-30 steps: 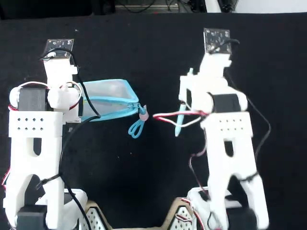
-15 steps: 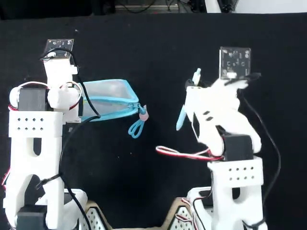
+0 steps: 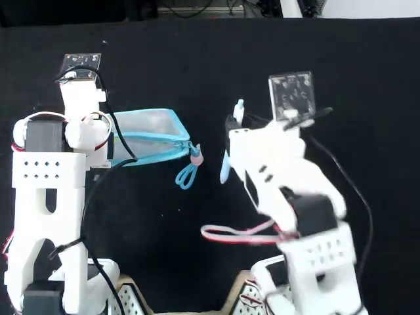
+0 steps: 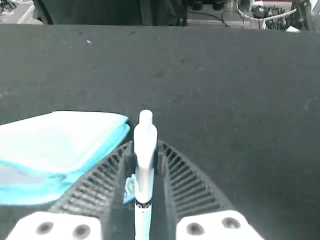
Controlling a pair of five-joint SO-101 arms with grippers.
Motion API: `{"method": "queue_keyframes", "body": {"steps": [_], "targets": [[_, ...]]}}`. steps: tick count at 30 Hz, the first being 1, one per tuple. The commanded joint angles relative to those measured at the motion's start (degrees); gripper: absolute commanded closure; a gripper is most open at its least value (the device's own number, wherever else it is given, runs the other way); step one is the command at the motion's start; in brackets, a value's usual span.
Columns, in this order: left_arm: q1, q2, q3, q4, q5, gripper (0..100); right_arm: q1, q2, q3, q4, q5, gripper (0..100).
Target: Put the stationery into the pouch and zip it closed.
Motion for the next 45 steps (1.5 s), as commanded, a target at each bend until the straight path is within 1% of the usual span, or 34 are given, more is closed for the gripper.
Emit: {"method": "queue_keyframes", "body": {"steps": [1,4,7,10,15,25,27,33,36,40,45], "targets": [[0.48,0.79,1.27,-0.09,0.62,97,-1.67,-11.21,-0.4,1.58,-0.44,98.8],[0.48,0.79,1.27,-0.09,0.62,97,-4.48,-19.3,2.07,1.49,-0.26,98.8],[0.48,0.79,1.27,-0.09,0.62,97,-9.67,-24.84,6.64,-1.85,0.0,98.8],[0.48,0.79,1.27,-0.09,0.62,97,-13.19,-27.12,10.51,-6.33,0.0,98.7],[0.48,0.79,1.27,-0.09,0.62,97,-16.09,-29.49,14.11,-13.45,-0.09,98.7],[0.48,0.79,1.27,-0.09,0.53,97,-18.02,-44.0,18.95,-15.38,-0.09,98.6],[0.48,0.79,1.27,-0.09,0.53,97,-17.93,-46.73,21.76,-18.9,-0.18,98.6],[0.48,0.79,1.27,-0.09,0.53,97,-17.93,-52.09,33.8,-36.13,-0.09,98.6],[0.48,0.79,1.27,-0.09,0.53,97,-17.93,-53.23,37.93,-41.85,0.0,98.6],[0.48,0.79,1.27,-0.09,0.53,97,-17.93,-53.58,40.92,-45.54,0.0,98.7],[0.48,0.79,1.27,-0.09,0.53,97,-18.02,-53.67,39.25,-46.15,-0.35,98.7]]}}
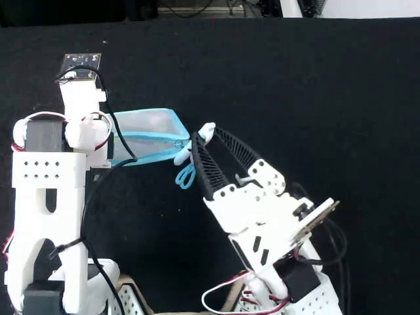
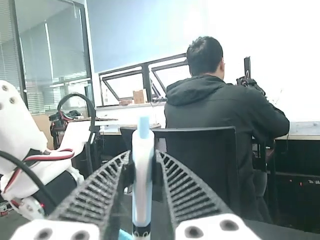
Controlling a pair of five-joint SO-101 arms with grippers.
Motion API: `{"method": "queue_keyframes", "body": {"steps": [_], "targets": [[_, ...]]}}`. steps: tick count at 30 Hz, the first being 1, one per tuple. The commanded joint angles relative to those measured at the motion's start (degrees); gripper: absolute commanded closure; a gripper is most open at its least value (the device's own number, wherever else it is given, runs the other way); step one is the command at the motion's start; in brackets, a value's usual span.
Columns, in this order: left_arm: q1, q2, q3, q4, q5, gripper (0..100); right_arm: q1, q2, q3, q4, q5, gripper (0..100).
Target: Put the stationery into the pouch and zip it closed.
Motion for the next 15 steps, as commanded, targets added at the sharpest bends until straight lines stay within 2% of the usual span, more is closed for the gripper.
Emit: {"method": "queue_keyframes", "body": {"steps": [1,10,15], "targets": [[0.48,0.79,1.27,-0.09,0.53,97,-0.44,-7.6,-2.68,-2.11,-0.35,98.7],[0.48,0.79,1.27,-0.09,0.53,97,0.18,-7.6,-4.0,-2.02,0.0,98.8],[0.48,0.79,1.27,-0.09,0.53,97,9.85,-5.14,-2.77,1.76,0.09,98.7]]}}
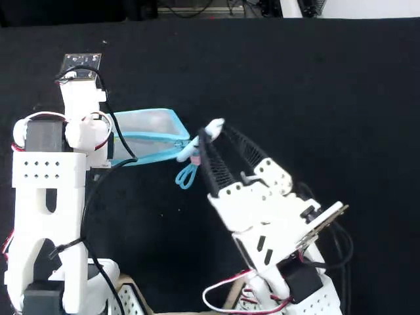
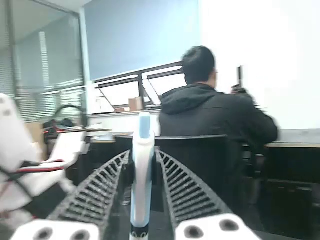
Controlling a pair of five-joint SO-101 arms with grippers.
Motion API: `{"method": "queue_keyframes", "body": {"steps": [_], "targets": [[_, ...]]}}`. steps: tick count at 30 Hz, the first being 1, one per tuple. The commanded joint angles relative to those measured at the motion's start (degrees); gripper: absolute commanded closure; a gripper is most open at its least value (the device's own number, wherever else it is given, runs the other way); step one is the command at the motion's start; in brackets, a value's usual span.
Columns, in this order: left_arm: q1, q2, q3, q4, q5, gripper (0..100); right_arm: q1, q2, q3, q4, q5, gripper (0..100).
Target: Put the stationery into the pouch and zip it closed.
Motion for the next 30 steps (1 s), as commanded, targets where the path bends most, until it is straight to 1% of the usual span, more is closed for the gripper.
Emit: {"method": "queue_keyframes", "body": {"steps": [1,4,7,10,16,21,22,24,30], "targets": [[0.48,0.7,1.27,-0.09,0.53,97,9.76,-3.82,-1.27,3.16,0.09,98.7],[0.48,0.7,1.27,-0.09,0.53,97,15.47,2.15,-1.54,3.43,-0.09,98.7],[0.48,0.7,1.27,-0.09,0.53,97,19.25,11.74,-4.44,3.52,-0.09,98.7],[0.48,0.7,1.27,-0.09,0.62,97,21.54,25.54,-10.33,3.96,-0.09,98.7],[0.48,0.7,1.27,-0.09,0.62,97,25.41,58.68,-23.16,3.96,-0.35,98.7],[0.4,0.7,1.27,-0.09,0.62,97,31.3,74.68,-31.43,4.4,-0.09,98.7],[0.4,0.7,1.27,-0.09,0.62,97,31.47,76.97,-33.54,6.07,0.0,98.7],[0.4,0.7,1.27,-0.09,0.62,97,31.38,81.8,-39.69,12.92,0.0,98.7],[0.4,0.7,1.27,-0.09,0.62,97,30.42,101.14,-65.54,41.93,0.09,98.4]]}}
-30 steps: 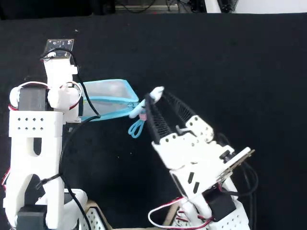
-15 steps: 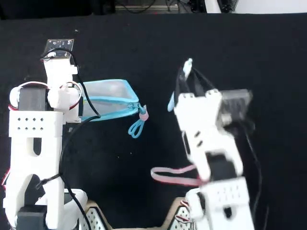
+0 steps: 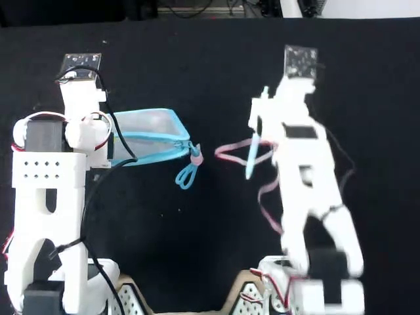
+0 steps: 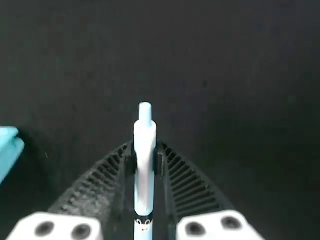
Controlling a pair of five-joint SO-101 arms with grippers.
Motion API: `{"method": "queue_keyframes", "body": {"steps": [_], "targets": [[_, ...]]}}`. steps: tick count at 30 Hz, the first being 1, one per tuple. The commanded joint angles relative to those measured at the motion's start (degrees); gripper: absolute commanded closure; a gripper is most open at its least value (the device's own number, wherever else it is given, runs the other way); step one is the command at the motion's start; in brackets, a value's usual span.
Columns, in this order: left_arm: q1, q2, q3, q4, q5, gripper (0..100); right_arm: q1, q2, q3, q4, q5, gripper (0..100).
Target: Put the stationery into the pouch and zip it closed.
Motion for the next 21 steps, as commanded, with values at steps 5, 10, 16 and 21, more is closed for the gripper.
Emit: {"method": "queue_keyframes", "body": {"steps": [5,10,16,21], "targets": [[0.22,0.7,1.27,0.0,0.62,97,0.35,30.37,-40.48,34.81,0.62,87.3],[0.13,0.53,1.27,0.0,0.62,97,0.18,46.55,-61.14,49.41,3.52,86.6],[0.13,0.44,1.27,0.0,0.62,97,0.18,60.18,-81.54,60.48,3.69,87.1],[0.13,0.35,1.27,0.0,0.53,97,0.26,66.95,-91.65,61.27,3.34,87.4]]}}
